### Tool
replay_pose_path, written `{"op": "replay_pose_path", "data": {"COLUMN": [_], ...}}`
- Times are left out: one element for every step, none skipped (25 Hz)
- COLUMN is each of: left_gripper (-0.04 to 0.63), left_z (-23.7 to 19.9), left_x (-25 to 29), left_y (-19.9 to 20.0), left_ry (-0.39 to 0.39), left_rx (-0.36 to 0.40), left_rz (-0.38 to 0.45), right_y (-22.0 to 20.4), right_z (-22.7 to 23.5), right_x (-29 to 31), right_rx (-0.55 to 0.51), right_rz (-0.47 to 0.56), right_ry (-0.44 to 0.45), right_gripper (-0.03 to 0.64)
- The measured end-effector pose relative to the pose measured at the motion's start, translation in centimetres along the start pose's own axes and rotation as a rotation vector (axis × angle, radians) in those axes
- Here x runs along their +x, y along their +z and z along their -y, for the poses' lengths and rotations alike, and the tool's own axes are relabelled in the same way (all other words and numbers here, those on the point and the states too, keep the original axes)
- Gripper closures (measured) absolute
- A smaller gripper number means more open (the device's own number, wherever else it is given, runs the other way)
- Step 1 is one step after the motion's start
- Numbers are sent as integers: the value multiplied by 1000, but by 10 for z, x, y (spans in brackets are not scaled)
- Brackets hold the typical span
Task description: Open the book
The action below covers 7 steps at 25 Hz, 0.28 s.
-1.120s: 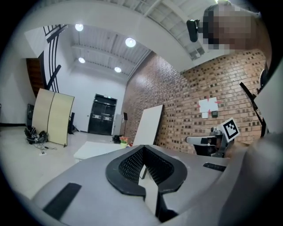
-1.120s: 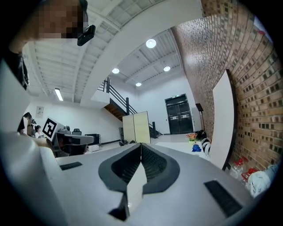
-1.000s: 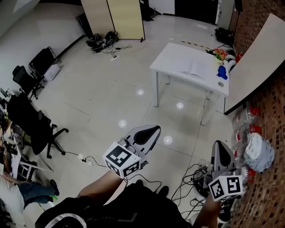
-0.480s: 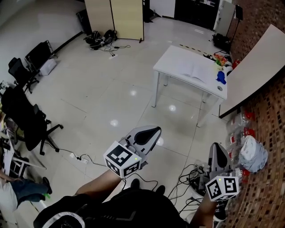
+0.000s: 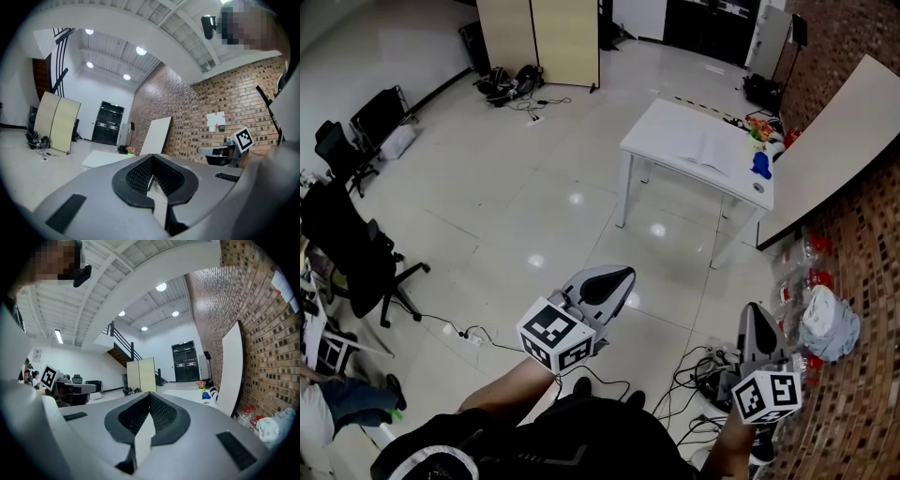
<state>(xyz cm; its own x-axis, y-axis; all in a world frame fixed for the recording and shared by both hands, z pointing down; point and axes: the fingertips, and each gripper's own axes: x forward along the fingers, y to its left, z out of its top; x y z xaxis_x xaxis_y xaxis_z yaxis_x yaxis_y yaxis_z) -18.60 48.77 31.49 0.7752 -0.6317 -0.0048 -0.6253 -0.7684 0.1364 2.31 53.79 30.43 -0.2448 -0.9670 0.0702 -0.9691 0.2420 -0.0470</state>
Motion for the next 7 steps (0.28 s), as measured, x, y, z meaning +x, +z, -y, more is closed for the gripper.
{"op": "replay_pose_path", "data": {"left_gripper": [600, 600, 600, 600, 600, 600, 600], "left_z": [1, 2, 4, 6, 8, 10, 12], "left_x": [0, 1, 1, 1, 2, 2, 2], "left_y": [1, 1, 2, 2, 1, 1, 1], "left_ry": [-2, -3, -3, -4, -5, -6, -7], "left_rx": [1, 1, 0, -1, -1, -1, -1], "left_rz": [1, 2, 1, 0, -2, -4, -6], "right_y": [1, 2, 3, 4, 4, 4, 5], "right_z": [1, 1, 2, 2, 3, 4, 4], "right_x": [0, -1, -2, -3, -4, -6, -7], "right_rx": [-2, -3, -4, -3, -1, 1, 4], "right_rz": [0, -1, -1, -1, 0, 1, 2], "right_ry": [-1, -1, -1, -1, -1, 0, 0], "right_gripper": [614, 614, 614, 614, 614, 614, 614]}}
